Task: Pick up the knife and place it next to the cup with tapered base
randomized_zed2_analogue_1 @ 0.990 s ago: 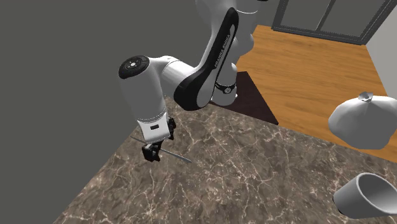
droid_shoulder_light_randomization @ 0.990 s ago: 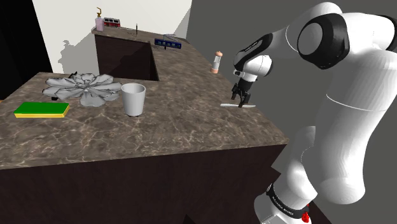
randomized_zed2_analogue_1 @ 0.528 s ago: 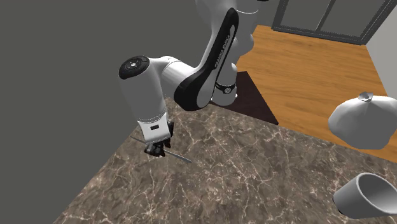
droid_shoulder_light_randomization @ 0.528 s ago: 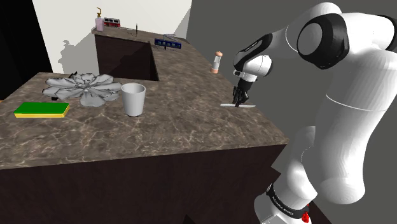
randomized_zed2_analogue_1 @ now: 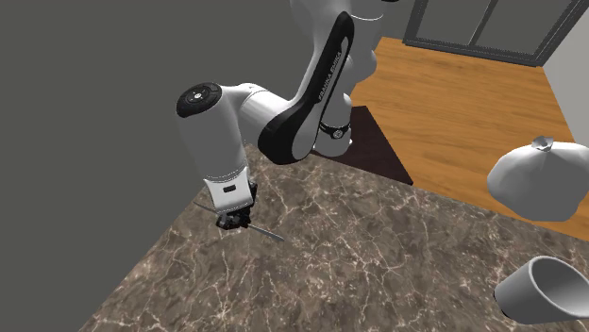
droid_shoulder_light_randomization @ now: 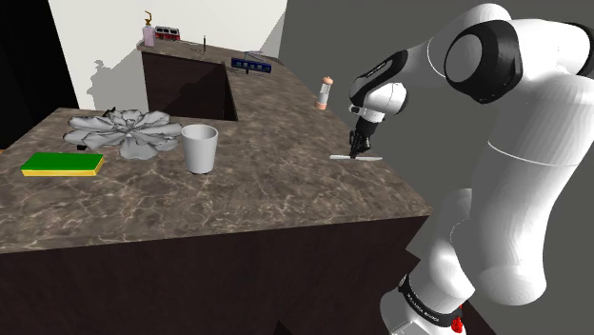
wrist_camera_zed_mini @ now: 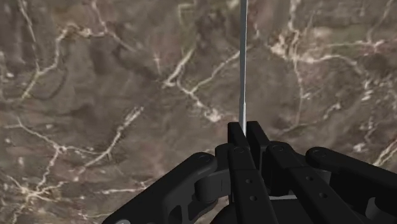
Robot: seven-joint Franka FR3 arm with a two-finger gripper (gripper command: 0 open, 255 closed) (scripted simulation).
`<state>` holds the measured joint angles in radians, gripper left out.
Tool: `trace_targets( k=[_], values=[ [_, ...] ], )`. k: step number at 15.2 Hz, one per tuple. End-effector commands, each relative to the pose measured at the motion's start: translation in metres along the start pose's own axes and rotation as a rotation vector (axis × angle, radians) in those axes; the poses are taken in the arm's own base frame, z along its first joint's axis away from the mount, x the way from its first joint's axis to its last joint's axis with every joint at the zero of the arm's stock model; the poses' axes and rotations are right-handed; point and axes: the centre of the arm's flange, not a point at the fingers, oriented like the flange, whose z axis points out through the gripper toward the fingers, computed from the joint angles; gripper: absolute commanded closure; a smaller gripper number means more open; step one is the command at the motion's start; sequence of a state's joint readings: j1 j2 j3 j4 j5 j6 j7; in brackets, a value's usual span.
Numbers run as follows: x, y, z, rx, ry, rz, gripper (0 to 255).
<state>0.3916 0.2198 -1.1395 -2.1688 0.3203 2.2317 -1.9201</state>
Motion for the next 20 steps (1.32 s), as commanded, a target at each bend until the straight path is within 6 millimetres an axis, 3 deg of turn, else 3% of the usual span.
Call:
trace_targets(
  k=[1,20],
  values=[
    [0.000,0.000,-0.005,0.000,0.000,0.000,255],
    [0.005,0.000,-0.105,0.000,0.000,0.000,255]
  ],
)
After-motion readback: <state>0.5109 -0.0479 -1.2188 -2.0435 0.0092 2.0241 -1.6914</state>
